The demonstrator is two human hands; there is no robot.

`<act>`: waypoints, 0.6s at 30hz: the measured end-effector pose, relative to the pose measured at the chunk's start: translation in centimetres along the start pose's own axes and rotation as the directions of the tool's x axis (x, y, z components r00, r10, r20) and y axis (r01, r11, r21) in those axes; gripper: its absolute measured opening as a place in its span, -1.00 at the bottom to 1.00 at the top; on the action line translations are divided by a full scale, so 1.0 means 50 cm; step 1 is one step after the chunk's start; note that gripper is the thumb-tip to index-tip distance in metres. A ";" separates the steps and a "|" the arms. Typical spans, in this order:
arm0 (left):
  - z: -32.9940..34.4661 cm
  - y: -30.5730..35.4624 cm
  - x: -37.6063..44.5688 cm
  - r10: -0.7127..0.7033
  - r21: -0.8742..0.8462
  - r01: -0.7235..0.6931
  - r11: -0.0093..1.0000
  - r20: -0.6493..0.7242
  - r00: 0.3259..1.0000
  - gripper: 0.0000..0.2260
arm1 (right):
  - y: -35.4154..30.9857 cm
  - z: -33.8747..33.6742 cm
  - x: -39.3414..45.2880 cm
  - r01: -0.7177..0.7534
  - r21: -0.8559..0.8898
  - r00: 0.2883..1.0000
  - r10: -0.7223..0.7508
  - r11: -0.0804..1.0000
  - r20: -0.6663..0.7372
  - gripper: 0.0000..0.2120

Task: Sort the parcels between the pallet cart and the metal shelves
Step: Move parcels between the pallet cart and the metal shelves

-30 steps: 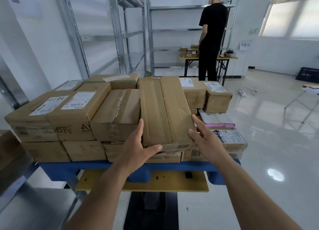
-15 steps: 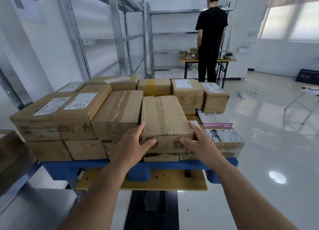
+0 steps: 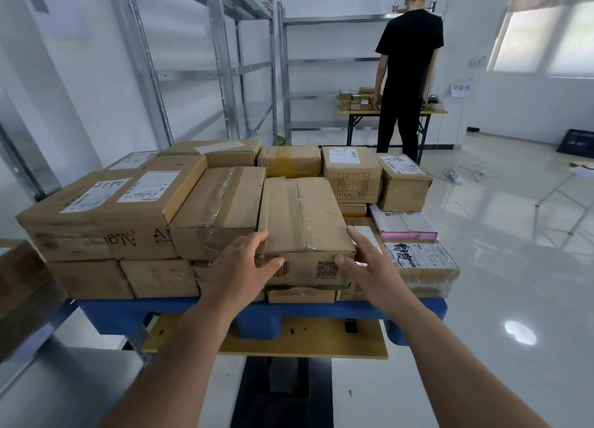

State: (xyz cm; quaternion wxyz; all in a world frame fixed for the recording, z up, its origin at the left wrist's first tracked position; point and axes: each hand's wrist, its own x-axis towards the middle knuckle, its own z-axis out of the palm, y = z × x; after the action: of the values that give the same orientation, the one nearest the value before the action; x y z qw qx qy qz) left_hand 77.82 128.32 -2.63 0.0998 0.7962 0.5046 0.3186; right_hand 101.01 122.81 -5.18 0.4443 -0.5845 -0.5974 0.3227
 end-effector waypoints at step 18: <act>0.000 -0.013 0.017 0.013 0.138 -0.013 0.990 0.003 1.000 -0.44 | 0.001 -0.002 0.017 -0.030 -0.027 0.999 0.029 0.999 -0.032 -0.32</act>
State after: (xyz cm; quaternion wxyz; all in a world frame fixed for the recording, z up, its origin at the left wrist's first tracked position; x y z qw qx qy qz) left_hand 77.58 129.37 -2.60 0.0430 0.8048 0.5201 0.2826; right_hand 101.21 123.66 -5.07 0.4407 -0.6042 -0.5861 0.3118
